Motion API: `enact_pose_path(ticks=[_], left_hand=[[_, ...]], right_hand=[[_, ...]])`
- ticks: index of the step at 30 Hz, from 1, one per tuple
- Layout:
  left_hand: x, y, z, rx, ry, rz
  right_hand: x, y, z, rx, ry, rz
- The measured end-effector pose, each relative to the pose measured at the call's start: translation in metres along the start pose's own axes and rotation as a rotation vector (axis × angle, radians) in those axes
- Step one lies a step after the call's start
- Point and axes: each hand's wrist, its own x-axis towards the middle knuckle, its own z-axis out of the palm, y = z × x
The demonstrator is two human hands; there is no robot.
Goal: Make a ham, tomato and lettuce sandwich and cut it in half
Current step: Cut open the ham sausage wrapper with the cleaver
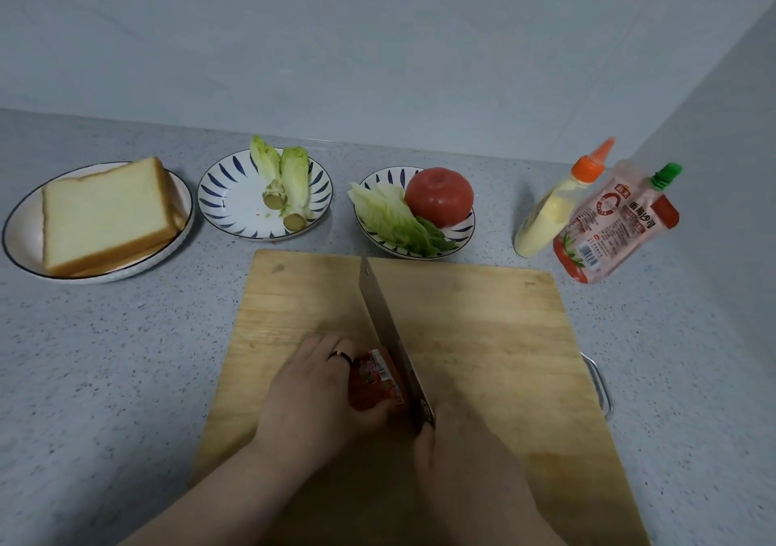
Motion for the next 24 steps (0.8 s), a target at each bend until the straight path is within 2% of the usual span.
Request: enact_pose_path(ticks=[3,9,12,15,24], left_hand=[[0.0,0.002,-0.002,-0.02,-0.003,0.007],[-0.001,0.003,-0.005,-0.009,-0.018,-0.006],[0.001,0.005,-0.006,0.002,-0.04,-0.02],[0.0,0.006,-0.008,-0.012,-0.045,-0.032],[0.0,0.005,-0.006,0.003,-0.014,-0.034]], right_hand=[[0.008,0.001,-0.009,0.044,0.008,-0.031],[0.023,0.042,-0.024,0.657,-0.144,-0.021],[0.026,0.058,-0.019,0.959,-0.236,0.083],[0.029,0.063,-0.015,1.013,-0.261,0.142],[0.023,0.071,-0.024,1.023,-0.148,0.161]])
